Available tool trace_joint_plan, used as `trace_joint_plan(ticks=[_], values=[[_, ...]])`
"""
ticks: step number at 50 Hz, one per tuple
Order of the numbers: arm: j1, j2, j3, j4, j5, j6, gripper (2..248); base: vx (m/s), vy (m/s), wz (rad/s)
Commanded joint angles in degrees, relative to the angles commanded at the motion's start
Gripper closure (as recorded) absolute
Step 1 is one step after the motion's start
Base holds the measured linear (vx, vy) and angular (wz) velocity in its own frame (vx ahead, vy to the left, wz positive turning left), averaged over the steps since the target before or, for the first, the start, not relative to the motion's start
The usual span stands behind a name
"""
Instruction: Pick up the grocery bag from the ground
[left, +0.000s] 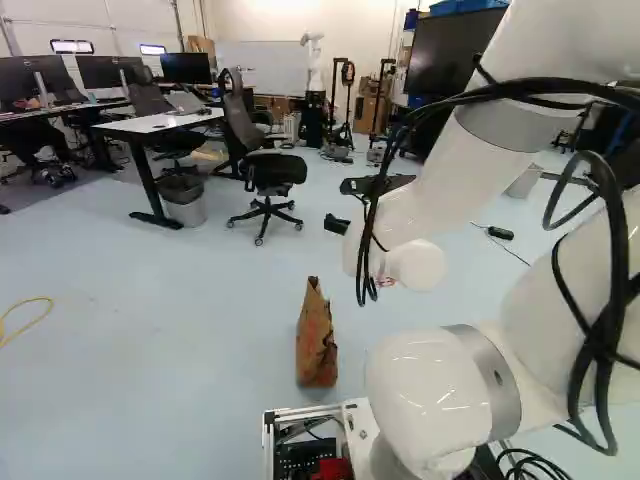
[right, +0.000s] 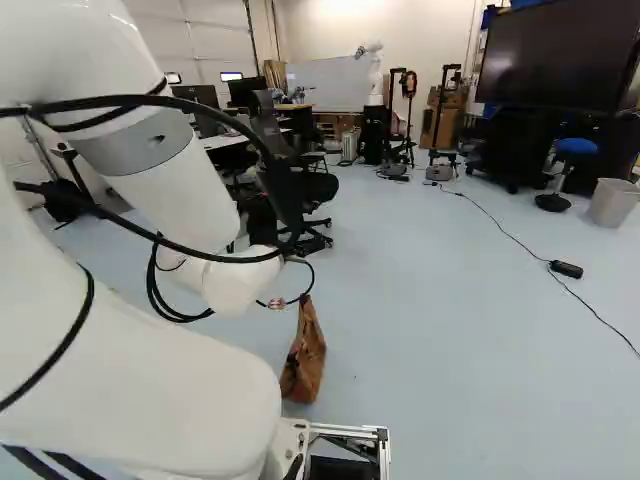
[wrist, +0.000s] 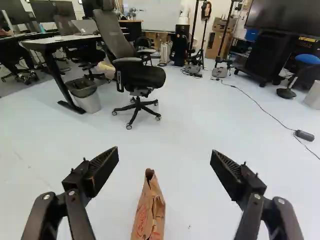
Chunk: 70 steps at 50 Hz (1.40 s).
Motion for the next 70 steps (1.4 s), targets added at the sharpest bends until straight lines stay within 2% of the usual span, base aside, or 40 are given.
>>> trace_joint_plan(ticks=[11, 38, 58, 70], values=[[0.26, -1.29, -1.11, 0.00, 0.00, 0.00, 3, 0.000, 0.000, 0.000], [3.08, -10.21, -9.30, 0.00, -0.63, 0.00, 3, 0.000, 0.000, 0.000], [4.87, -16.57, -15.64, 0.00, -5.19, 0.00, 3, 0.000, 0.000, 0.000], [5.50, -21.73, -19.73, 0.00, -8.46, 0.00, 3, 0.000, 0.000, 0.000]])
